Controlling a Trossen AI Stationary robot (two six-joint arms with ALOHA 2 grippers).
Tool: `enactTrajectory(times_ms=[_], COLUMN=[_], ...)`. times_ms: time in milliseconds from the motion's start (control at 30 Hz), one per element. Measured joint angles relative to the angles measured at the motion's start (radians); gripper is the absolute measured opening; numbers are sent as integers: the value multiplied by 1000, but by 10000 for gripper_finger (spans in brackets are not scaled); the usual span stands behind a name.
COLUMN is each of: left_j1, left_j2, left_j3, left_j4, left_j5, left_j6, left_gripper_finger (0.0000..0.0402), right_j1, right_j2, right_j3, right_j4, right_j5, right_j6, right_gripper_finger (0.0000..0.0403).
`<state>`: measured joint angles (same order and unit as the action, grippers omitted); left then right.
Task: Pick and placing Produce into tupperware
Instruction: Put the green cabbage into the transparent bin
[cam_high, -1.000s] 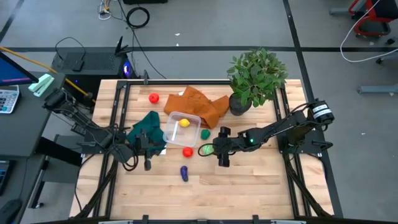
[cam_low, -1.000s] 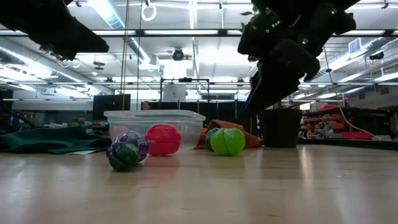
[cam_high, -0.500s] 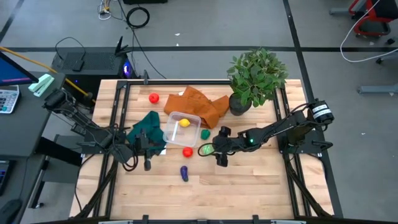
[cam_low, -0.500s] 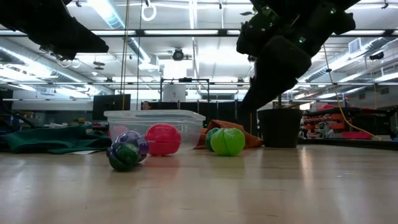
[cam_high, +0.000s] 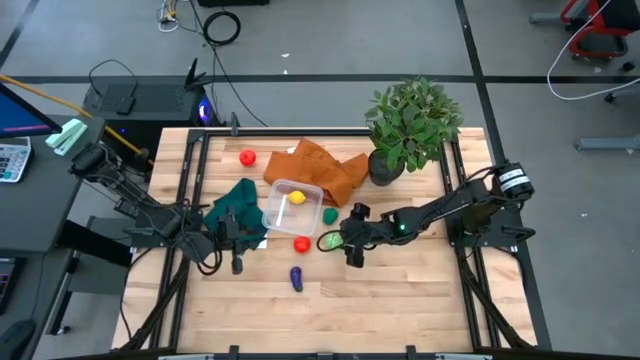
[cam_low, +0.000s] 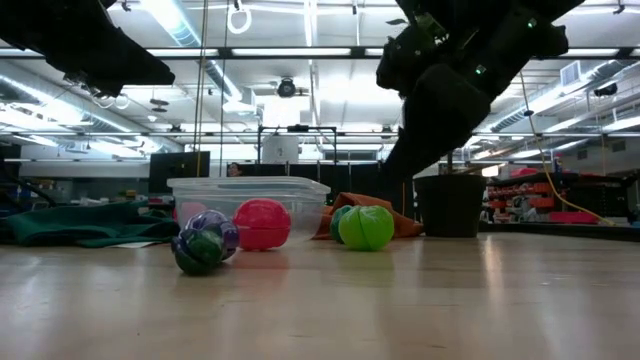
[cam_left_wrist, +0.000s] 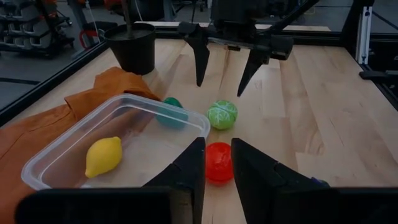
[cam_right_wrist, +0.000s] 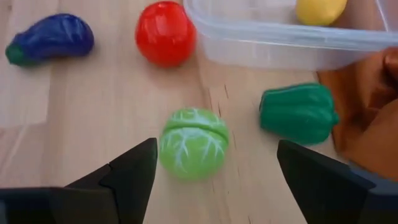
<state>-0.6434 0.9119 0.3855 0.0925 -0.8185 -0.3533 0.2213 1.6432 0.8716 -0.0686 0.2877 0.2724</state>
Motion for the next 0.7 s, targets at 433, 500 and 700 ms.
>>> enactTrajectory(times_ms=[433, 500, 700], left_j1=[0, 0, 0], left_j2=[5, 5, 5], left_j3=[0, 0, 0], left_j4=[-10, -9, -14], left_j5=[3, 3, 4], left_j6=[-3, -3, -10], left_gripper_finger=[90, 91, 91], right_j1=[-21, -24, -24], right_j2=[117, 122, 132], right_j3=[1, 1, 1], right_j4=[84, 105, 126], right_j5=[-9, -10, -32], right_j6=[12, 12, 17], right_gripper_finger=[291, 290, 290])
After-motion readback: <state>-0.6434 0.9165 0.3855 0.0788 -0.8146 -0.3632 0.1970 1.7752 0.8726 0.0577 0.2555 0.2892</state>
